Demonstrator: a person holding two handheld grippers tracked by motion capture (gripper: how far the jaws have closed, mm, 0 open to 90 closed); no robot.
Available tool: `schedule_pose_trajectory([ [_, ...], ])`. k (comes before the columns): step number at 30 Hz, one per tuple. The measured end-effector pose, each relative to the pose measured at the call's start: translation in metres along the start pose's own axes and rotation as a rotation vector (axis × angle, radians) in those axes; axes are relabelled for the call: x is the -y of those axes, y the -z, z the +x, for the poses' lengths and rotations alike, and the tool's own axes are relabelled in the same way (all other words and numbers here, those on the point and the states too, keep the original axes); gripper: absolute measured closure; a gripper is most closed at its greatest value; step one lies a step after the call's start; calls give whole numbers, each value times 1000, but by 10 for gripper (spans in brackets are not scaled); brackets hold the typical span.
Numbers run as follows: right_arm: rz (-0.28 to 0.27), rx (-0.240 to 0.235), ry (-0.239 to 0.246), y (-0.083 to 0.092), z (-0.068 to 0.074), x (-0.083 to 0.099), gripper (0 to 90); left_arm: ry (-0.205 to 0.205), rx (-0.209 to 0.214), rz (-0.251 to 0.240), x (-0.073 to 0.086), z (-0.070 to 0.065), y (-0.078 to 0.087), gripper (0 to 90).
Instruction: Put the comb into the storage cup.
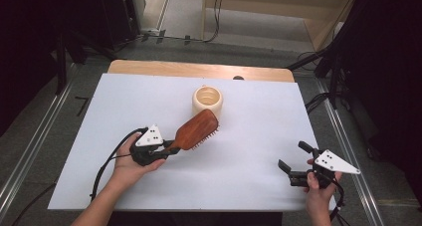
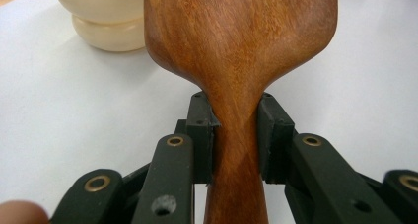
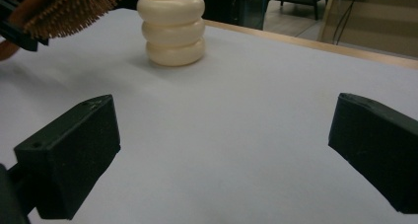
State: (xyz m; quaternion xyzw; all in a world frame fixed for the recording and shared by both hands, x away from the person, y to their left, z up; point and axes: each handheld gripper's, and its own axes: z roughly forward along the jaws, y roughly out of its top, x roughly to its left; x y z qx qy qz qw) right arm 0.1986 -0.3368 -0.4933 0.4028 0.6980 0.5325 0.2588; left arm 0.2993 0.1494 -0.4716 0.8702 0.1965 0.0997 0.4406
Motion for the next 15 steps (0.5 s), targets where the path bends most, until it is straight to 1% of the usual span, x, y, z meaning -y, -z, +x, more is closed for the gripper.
schedule_pose_trajectory([
  [1,-3,-6,3,-1,1,-2,0,4,0,-7,1,0,0,723],
  [2,-12,-24,5,-4,6,-8,0,7,0,-12,1,0,1,723],
  [3,-12,-24,5,-4,6,-8,0,9,-2,-16,1,0,1,723],
  [4,-15,-43,7,-7,10,-14,0,16,-3,-24,2,0,1,723],
  [5,-15,-43,7,-7,10,-14,0,17,-4,-27,2,-1,2,723],
  [6,-13,-61,4,-10,14,-19,0,22,-9,-37,3,-1,2,723],
  [8,-11,-77,4,-13,18,-25,0,28,-6,-46,3,-2,3,723],
  [11,-16,-104,21,-19,25,-33,0,28,-12,-61,2,-3,3,722],
  [13,-20,-112,19,-20,27,-36,0,29,-12,-66,2,-3,3,722],
  [15,-32,-133,27,-27,33,-45,0,43,-9,-90,1,-4,2,723],
])
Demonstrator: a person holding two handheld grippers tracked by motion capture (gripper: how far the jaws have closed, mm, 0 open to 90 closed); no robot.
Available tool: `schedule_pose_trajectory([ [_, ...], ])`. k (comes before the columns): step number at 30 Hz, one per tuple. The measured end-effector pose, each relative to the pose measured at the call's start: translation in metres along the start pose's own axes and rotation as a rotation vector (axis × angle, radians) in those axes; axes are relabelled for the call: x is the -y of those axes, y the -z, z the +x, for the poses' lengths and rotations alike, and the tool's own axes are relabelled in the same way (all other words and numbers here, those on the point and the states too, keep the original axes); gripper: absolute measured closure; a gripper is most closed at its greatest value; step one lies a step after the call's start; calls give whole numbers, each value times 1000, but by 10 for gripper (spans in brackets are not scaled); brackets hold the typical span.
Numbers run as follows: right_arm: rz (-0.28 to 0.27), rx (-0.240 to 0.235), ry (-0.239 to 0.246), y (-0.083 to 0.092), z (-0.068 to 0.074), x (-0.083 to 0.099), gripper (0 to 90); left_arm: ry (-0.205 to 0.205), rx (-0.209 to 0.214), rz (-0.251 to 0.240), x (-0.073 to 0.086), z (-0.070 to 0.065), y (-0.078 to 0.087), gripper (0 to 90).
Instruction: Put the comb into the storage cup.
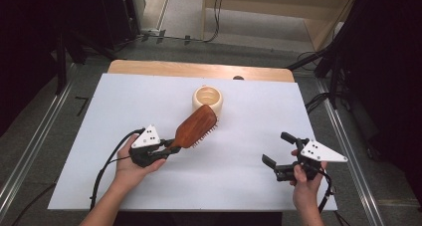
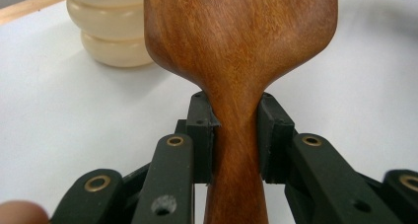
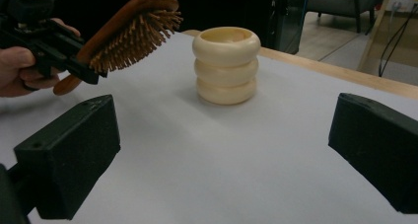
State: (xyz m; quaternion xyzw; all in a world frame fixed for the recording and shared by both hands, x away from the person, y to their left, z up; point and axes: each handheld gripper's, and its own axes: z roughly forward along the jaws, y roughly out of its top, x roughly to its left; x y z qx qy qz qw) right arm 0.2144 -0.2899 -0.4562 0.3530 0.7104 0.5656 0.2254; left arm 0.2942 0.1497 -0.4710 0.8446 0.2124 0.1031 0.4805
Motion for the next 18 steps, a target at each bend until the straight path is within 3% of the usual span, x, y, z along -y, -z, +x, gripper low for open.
schedule_pose_trajectory([
  [18,-37,-98,9,-40,27,-42,0,39,-15,-106,-2,-7,-5,723],
])
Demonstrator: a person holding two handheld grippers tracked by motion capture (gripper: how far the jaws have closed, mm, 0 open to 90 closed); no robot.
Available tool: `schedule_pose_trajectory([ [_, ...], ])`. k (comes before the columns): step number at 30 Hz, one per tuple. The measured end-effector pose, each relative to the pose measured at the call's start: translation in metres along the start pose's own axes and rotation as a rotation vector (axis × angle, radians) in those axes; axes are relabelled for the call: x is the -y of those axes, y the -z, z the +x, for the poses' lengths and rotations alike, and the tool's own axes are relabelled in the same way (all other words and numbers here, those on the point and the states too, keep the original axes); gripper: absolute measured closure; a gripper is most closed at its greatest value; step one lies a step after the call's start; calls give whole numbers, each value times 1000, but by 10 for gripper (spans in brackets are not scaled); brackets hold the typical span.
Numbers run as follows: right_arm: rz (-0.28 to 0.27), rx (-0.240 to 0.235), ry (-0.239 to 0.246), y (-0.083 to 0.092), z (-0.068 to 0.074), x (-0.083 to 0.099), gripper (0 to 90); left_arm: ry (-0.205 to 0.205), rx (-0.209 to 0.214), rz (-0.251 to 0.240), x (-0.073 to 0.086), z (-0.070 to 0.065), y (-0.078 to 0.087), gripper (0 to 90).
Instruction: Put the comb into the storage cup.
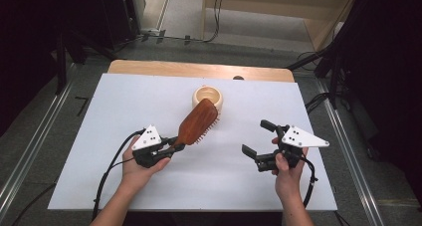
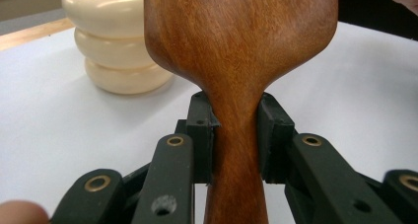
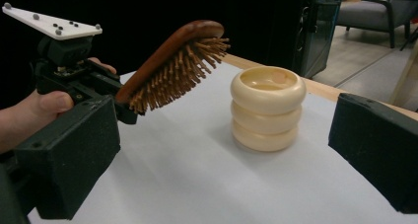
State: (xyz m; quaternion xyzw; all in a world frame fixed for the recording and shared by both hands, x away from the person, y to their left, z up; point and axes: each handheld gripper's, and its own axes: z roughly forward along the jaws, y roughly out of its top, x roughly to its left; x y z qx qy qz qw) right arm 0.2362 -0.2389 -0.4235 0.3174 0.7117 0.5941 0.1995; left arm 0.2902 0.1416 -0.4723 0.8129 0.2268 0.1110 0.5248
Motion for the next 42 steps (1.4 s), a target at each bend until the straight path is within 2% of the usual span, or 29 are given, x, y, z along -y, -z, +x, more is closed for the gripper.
schedule_pose_trajectory([
  [11,-1,-40,-10,-22,14,-14,0,-4,-23,-45,0,-8,-2,723],
  [20,20,-72,-27,-38,27,-21,0,30,-33,-86,4,-15,-6,723],
  [21,16,-88,-51,-41,28,-21,0,33,-32,-87,5,-15,-6,723],
  [22,16,-88,-51,-41,28,-21,0,33,-32,-89,5,-15,-6,723],
  [23,17,-91,-80,-43,30,-21,0,34,-25,-90,5,-16,-6,723],
  [26,17,-85,-91,-44,32,-22,0,38,-14,-97,5,-17,-7,723],
  [27,24,-82,-101,-45,33,-22,0,42,-8,-103,6,-18,-8,723],
  [28,30,-71,-131,-48,35,-22,0,48,-3,-107,6,-19,-8,723],
  [34,38,-88,-159,-55,42,-20,0,53,-2,-121,7,-24,-13,723],
  [42,51,-60,-222,-65,50,-17,0,55,2,-140,7,-31,-17,723],
])
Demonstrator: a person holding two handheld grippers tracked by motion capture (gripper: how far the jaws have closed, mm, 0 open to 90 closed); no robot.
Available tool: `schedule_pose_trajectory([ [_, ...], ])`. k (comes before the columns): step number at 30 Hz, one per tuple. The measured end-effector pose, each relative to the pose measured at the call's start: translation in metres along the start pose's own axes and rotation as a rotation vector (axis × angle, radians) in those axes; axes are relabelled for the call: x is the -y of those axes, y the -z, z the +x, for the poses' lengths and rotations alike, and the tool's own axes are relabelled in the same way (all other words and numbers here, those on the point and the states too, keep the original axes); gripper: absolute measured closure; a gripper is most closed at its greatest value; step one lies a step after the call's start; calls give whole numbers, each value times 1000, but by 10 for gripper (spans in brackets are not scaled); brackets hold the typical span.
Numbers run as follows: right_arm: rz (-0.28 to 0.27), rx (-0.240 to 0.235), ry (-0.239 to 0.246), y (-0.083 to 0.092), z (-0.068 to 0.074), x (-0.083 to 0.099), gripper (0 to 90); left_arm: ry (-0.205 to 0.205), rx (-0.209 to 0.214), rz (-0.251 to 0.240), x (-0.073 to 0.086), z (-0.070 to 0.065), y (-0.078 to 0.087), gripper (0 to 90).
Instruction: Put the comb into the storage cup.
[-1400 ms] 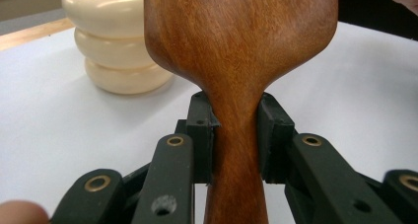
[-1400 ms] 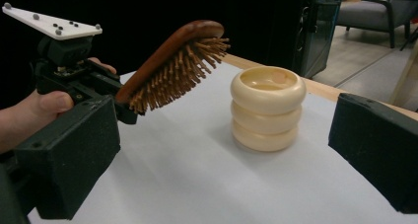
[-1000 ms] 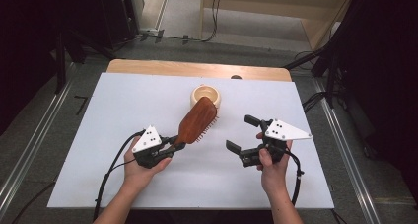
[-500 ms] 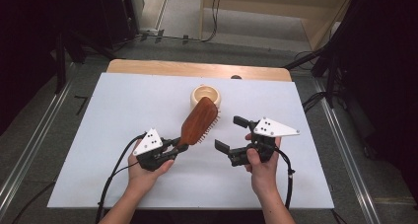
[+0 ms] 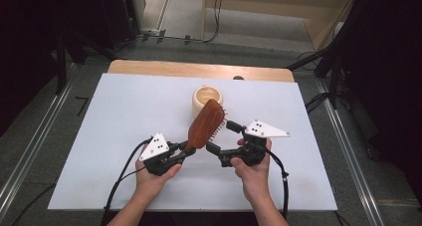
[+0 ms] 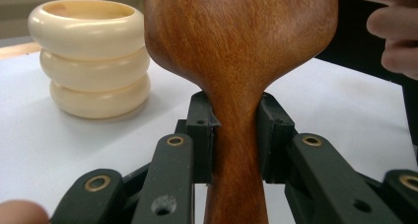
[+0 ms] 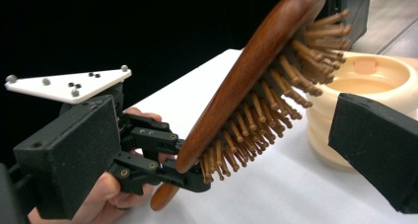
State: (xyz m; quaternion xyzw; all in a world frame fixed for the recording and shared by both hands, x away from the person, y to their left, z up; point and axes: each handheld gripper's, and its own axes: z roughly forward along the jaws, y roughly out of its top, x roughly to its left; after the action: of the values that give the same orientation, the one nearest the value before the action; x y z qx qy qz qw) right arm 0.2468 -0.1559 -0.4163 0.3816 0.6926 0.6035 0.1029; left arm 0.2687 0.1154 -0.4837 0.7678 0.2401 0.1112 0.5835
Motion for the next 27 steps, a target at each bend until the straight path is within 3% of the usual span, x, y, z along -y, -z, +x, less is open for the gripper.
schedule_pose_trajectory([
  [10,-6,74,-73,-10,4,2,62,-4,8,-21,2,-9,-6,722],
  [13,-2,133,-119,-13,2,5,119,-6,10,-23,3,-12,-8,722],
  [20,6,126,-159,-16,0,8,198,-23,0,-27,5,-16,-11,721],
  [27,-23,119,-197,-16,-5,11,272,-39,-19,-30,6,-21,-13,721],
])
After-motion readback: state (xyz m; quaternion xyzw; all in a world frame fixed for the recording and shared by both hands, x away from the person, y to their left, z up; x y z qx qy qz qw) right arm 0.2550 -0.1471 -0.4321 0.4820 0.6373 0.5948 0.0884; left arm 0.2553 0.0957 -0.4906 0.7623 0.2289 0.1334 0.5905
